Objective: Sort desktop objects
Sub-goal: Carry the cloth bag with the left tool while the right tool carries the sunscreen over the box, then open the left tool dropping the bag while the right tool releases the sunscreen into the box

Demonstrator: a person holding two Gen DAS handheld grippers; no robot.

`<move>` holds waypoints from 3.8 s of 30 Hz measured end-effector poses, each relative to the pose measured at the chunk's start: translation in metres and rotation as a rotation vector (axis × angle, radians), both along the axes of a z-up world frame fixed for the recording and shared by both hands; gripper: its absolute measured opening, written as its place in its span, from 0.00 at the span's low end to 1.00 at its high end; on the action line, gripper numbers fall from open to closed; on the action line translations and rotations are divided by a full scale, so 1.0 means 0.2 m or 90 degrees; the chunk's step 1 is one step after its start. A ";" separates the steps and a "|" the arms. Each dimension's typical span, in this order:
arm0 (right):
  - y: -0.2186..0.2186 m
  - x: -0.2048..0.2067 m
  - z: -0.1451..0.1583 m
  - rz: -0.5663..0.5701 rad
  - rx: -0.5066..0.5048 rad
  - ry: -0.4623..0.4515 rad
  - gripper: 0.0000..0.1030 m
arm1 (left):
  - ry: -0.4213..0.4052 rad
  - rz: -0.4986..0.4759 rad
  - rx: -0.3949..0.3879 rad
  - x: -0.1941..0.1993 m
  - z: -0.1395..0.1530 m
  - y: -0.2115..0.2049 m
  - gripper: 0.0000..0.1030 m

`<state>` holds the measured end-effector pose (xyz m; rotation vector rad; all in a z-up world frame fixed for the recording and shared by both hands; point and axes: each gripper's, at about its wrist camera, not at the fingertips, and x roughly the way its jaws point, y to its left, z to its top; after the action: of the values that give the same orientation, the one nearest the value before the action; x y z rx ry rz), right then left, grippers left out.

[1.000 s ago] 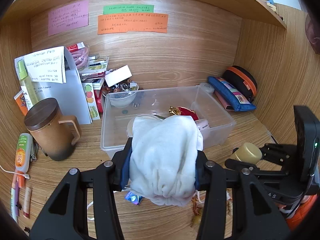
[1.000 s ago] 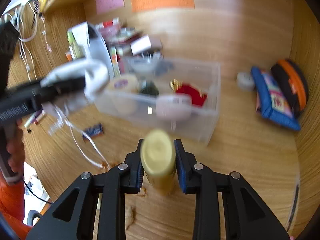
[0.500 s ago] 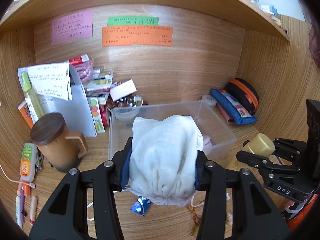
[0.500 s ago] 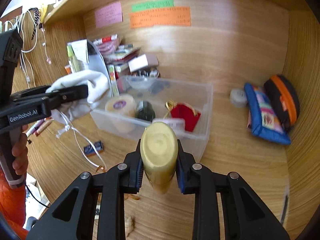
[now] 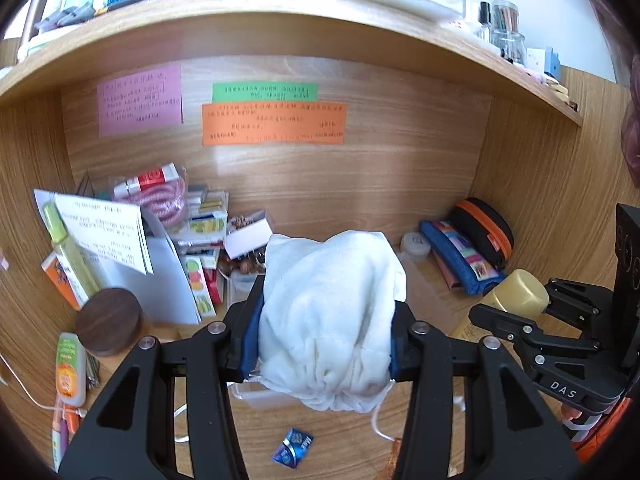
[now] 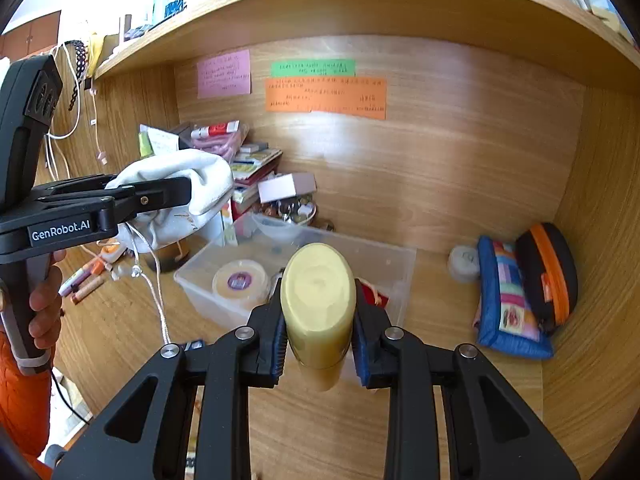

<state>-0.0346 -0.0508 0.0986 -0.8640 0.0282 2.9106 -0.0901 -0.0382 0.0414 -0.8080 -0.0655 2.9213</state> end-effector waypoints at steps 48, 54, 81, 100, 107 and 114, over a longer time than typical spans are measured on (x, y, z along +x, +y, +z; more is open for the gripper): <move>0.12 -0.66 -0.33 0.012 -0.037 -0.110 0.24 | -0.157 -0.011 -0.023 -0.59 -0.48 -0.05 0.47; 0.12 -0.69 -0.38 0.013 -0.036 -0.121 0.24 | -0.158 -0.012 -0.031 -0.60 -0.49 -0.04 0.49; 0.27 -0.67 -0.38 -0.012 -0.055 -0.117 0.45 | -0.164 -0.033 -0.081 -0.60 -0.56 0.05 0.55; 0.27 -0.62 -0.30 -0.014 -0.046 -0.090 0.58 | -0.135 -0.024 -0.068 -0.54 -0.48 0.03 0.74; 0.24 -0.53 -0.21 -0.025 -0.055 -0.064 0.69 | -0.132 -0.011 -0.081 -0.53 -0.45 0.07 0.84; 0.21 -0.37 -0.11 -0.037 -0.049 -0.043 0.75 | -0.122 0.001 -0.062 -0.41 -0.35 0.04 0.91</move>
<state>-0.1080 -0.0095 0.0760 -0.9550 0.1574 2.8412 -0.1726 -0.0295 -0.0278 -1.1012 0.0600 2.8585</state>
